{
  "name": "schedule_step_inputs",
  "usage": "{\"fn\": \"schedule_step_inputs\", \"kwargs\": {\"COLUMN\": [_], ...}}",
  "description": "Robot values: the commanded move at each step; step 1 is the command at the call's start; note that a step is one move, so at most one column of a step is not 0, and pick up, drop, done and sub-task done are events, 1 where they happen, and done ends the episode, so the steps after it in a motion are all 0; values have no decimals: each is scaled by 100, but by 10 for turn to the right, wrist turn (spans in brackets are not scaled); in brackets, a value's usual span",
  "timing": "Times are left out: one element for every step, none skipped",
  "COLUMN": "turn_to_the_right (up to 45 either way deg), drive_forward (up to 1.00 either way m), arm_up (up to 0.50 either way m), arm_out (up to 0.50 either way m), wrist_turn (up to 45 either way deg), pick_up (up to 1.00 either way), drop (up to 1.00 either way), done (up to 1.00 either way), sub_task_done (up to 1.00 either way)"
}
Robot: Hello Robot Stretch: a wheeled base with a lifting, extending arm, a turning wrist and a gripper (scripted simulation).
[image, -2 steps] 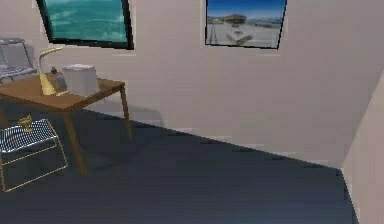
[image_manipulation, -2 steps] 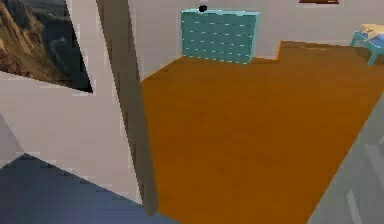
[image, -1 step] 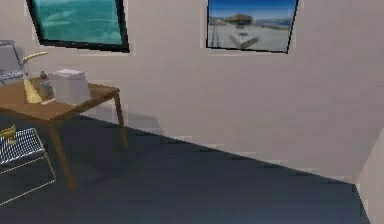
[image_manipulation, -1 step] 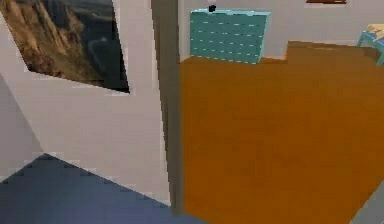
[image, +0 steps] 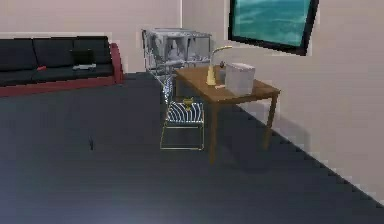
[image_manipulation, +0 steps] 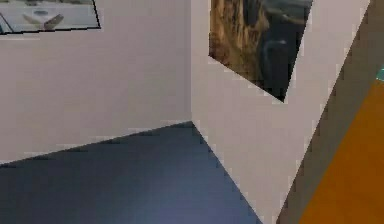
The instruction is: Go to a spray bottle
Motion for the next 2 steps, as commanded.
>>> {"fn": "schedule_step_inputs", "kwargs": {"turn_to_the_right": [-420,0], "drive_forward": [0,60], "arm_up": [0,0], "arm_out": [0,0], "wrist_turn": [0,0], "pick_up": [0,0], "drop": [0,0], "done": [0,0], "sub_task_done": [0,0]}}
